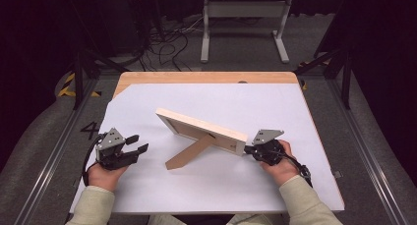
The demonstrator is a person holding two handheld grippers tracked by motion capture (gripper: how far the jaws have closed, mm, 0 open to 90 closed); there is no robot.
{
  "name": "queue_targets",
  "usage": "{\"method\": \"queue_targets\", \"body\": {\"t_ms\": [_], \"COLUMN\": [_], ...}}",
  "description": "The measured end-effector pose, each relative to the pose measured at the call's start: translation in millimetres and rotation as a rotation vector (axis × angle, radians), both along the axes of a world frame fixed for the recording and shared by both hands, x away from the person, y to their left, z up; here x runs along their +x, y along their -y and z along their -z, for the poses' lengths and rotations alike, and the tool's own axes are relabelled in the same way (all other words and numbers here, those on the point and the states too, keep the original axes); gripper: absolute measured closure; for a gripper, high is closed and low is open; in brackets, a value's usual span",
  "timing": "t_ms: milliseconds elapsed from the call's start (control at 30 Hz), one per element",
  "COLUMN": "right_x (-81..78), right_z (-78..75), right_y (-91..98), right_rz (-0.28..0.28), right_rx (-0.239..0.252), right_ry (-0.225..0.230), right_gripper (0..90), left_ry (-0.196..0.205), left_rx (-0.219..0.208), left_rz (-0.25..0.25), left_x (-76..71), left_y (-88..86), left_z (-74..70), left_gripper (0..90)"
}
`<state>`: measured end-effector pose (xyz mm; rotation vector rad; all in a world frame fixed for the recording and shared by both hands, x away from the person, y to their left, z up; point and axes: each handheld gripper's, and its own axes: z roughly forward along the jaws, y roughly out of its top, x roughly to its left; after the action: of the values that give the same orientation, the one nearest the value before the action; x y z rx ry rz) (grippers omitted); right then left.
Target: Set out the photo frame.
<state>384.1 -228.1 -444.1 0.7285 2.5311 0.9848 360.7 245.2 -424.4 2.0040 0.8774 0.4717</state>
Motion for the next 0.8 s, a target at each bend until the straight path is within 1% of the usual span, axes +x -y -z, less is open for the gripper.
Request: {"method": "queue_targets", "body": {"t_ms": [33, 67, 100, 233, 300, 333, 400, 500, 533, 567, 733, 800], "right_x": [0.0, -0.9, -0.9, -5.9, -9.5, -10.5, -11.8, -15.5, -17.8, -17.8, -23.8, -25.0], "right_z": [0.0, 0.3, 0.3, 0.2, 0.0, 0.0, -0.1, -0.6, -1.0, -1.0, -1.8, -2.1], "right_y": [0.0, -0.5, -0.5, -3.6, -5.1, -5.2, -5.7, -7.7, -9.5, -9.5, -14.7, -15.8], "right_rz": [0.000, -0.019, -0.019, -0.051, -0.072, -0.085, -0.092, -0.116, -0.129, -0.129, -0.172, -0.181], "right_rx": [0.000, -0.002, -0.002, -0.011, -0.013, -0.015, -0.015, -0.020, -0.023, -0.023, -0.028, -0.030], "right_ry": [0.000, -0.005, -0.005, -0.014, -0.021, -0.022, -0.024, -0.028, -0.031, -0.031, -0.036, -0.036], "right_gripper": [90.0, 90.0, 90.0, 90.0, 90.0, 90.0, 90.0, 90.0, 90.0, 90.0, 90.0, 90.0], "left_ry": [0.003, 0.001, 0.001, 0.000, -0.008, -0.010, -0.017, -0.023, -0.019, -0.019, -0.031, -0.036], "left_rx": [-0.001, -0.001, -0.001, -0.005, -0.002, -0.008, -0.001, -0.004, -0.009, -0.009, -0.005, -0.007], "left_rz": [-0.002, -0.004, -0.004, 0.000, 0.003, 0.004, 0.006, 0.007, 0.004, 0.004, 0.006, 0.006], "left_x": [0.3, 0.5, 0.5, 1.9, 3.0, 3.7, 4.4, 5.5, 5.6, 5.6, 7.3, 7.6], "left_y": [0.3, 0.7, 0.7, 0.9, 1.3, 1.9, 1.9, 1.8, 1.8, 1.8, 1.7, 1.6], "left_z": [0.2, 0.0, 0.0, -1.0, -0.7, 0.1, 0.4, 1.1, 0.8, 0.8, 1.5, 1.9], "left_gripper": [48.5, 48.4, 48.3, 48.1, 47.9, 47.8, 47.7, 47.5, 47.4, 47.4, 47.2, 47.2]}}
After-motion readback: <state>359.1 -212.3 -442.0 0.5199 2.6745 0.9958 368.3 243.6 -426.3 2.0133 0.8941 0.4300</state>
